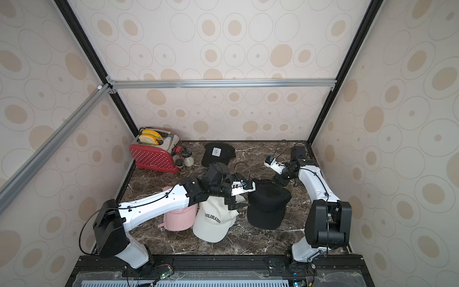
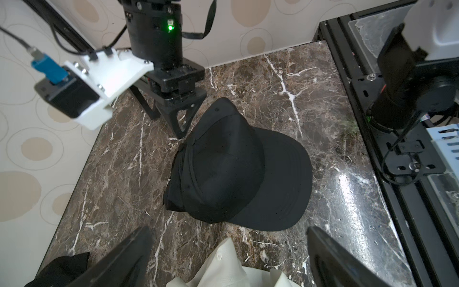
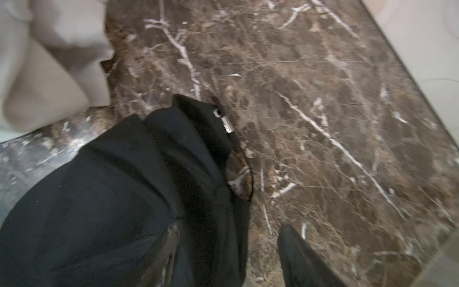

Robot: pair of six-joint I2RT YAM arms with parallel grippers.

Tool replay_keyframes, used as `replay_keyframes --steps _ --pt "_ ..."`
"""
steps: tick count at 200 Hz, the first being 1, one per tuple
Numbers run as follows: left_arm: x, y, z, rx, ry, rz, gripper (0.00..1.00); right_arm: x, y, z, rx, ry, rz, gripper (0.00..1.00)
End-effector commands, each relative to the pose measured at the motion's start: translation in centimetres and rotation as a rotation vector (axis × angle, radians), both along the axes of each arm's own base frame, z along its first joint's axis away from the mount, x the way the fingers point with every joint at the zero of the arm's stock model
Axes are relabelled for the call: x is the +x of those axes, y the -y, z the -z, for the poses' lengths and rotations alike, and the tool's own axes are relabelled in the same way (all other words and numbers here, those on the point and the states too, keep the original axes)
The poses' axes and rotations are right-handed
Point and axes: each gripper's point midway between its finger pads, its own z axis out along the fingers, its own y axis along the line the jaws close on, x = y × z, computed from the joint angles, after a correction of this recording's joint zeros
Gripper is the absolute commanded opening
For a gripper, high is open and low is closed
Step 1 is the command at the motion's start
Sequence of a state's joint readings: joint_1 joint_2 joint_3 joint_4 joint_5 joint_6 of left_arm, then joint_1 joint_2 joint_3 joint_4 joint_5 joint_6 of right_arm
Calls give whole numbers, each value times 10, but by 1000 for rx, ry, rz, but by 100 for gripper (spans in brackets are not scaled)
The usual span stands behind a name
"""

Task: Stack the baseball caps by color
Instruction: Place the baseball cap on the baseball cap.

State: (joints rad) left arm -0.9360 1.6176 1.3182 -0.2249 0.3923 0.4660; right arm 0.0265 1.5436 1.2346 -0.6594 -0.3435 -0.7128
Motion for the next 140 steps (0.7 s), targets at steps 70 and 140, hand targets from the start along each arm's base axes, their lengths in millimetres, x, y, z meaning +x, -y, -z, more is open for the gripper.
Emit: replay_keyframes --steps 70,140 --pt "91 8 -12 -116 -160 -483 99 19 22 -75 385 104 658 100" --pt "121 -89 -31 -334 -306 -993 99 20 -11 7 276 -303 660 100"
